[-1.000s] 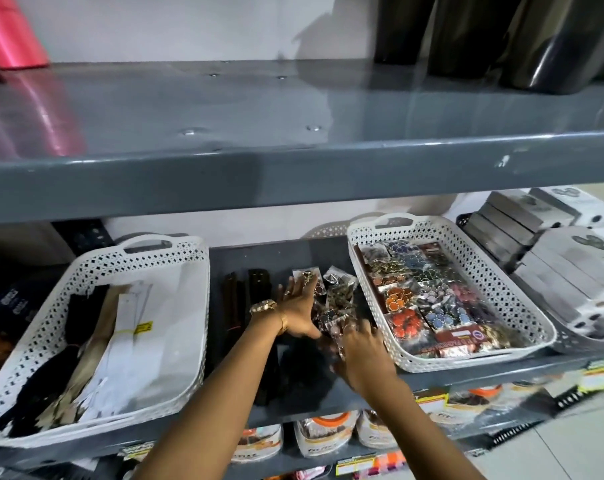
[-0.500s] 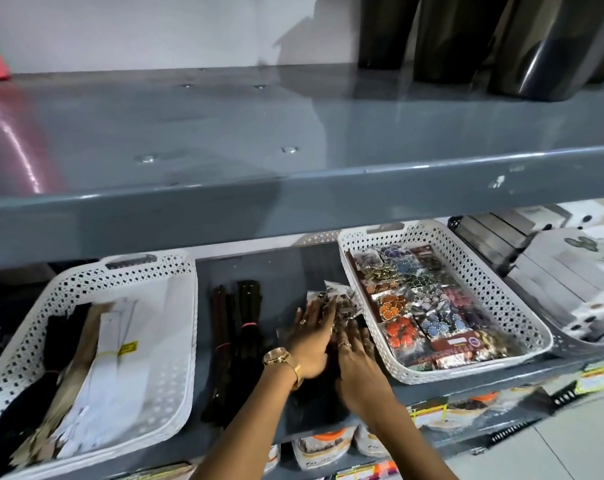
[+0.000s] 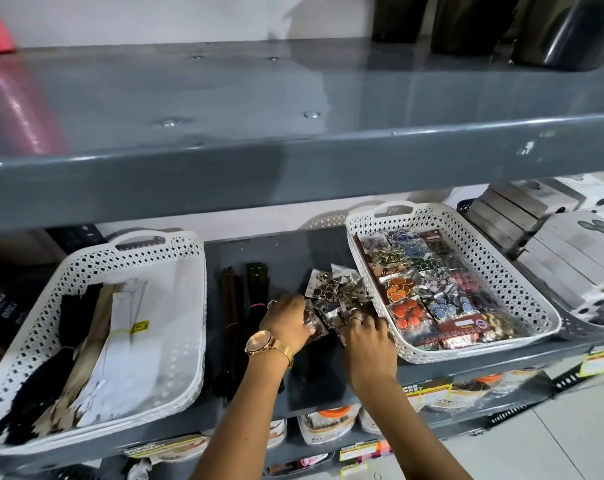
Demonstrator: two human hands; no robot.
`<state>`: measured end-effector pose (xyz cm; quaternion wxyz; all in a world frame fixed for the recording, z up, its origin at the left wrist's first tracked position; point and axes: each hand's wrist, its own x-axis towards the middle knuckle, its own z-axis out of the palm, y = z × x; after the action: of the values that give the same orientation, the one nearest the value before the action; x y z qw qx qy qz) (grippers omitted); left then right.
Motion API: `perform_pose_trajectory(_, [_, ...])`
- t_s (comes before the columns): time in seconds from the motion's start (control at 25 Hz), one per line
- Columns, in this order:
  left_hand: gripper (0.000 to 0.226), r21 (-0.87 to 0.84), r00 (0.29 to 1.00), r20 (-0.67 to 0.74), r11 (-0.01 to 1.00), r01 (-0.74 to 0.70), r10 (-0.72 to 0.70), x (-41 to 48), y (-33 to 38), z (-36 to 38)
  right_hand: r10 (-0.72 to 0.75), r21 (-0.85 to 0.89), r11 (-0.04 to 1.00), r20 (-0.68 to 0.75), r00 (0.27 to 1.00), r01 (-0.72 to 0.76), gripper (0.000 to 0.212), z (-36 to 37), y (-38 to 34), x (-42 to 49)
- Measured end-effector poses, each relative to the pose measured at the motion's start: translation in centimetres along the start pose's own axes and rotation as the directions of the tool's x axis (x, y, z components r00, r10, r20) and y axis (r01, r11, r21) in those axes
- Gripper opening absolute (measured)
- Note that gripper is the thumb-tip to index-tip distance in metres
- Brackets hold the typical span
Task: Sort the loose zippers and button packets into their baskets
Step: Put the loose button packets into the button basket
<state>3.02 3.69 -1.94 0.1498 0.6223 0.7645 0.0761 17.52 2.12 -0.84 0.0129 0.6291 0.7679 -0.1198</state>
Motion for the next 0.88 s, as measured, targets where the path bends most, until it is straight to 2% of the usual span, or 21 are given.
perform_pose_trajectory(0.08, [0.050,-0.078,0.996,-0.047,0.995,0.067,-0.071,-0.4,0.1,0.0,0.009,-0.018,1.000,-0.033,0.999,-0.010,0.056,0.2,-0.1,-0.3])
perform_pose_trajectory(0.16, [0.046,-0.225,0.985,-0.016,0.960,0.166,-0.174,-0.6,-0.3,-0.5,0.034,0.042,0.999,-0.038,0.999,-0.032,0.055,0.0,0.1,-0.4])
perform_pose_trajectory(0.28, [0.013,-0.500,0.970,0.011,0.839,0.214,-0.241,-0.9,-0.8,-2.1,0.021,0.178,0.984,-0.027,0.999,-0.016,0.032,-0.9,0.7,-0.4])
perform_pose_trajectory(0.36, [0.016,-0.629,0.966,0.031,0.746,0.220,-0.258,-1.4,0.0,-3.9,-0.020,0.353,0.935,0.007,1.000,0.016,0.028,-2.3,1.5,-0.9])
perform_pose_trajectory(0.44, [0.019,-0.775,0.969,0.042,0.604,0.186,-0.244,-1.7,1.1,-5.8,-0.110,0.589,0.805,0.033,0.993,0.070,0.021,-4.5,3.0,-1.3])
perform_pose_trajectory(0.48, [0.020,-0.843,0.973,0.042,0.515,0.157,-0.229,-1.9,1.9,-6.6,-0.151,0.624,0.774,0.021,0.988,0.105,0.017,-6.1,4.0,-1.4])
perform_pose_trajectory(0.6, [0.018,-0.944,0.992,0.045,0.319,0.079,-0.114,-2.0,5.5,-7.8,-0.179,0.596,0.773,-0.125,0.976,0.218,0.012,-10.0,9.4,0.2])
perform_pose_trajectory(0.64, [0.019,-0.953,0.996,0.065,0.294,0.078,-0.055,-1.8,7.0,-7.5,-0.167,0.581,0.787,-0.124,0.978,0.208,0.028,-11.2,11.6,1.2])
perform_pose_trajectory(0.68, [0.020,-0.944,0.996,0.086,0.321,0.078,0.009,-1.5,8.7,-6.9,-0.159,0.589,0.789,-0.084,0.984,0.177,0.042,-12.0,13.8,2.4])
perform_pose_trajectory(0.72, [0.021,-0.906,0.994,0.095,0.418,0.062,0.059,-0.9,10.2,-5.9,-0.146,0.610,0.783,-0.009,0.989,0.121,0.048,-12.7,15.7,3.5])
perform_pose_trajectory(0.8, [0.021,-0.693,0.980,0.107,0.719,-0.048,0.169,0.5,13.0,-3.5,-0.121,0.605,0.796,0.162,0.979,-0.002,0.048,-13.2,18.2,5.9])
perform_pose_trajectory(0.88, [0.021,-0.425,0.980,0.074,0.895,-0.135,0.183,1.3,15.2,-1.8,-0.106,0.488,0.872,0.273,0.956,-0.043,0.040,-13.1,19.5,7.9])
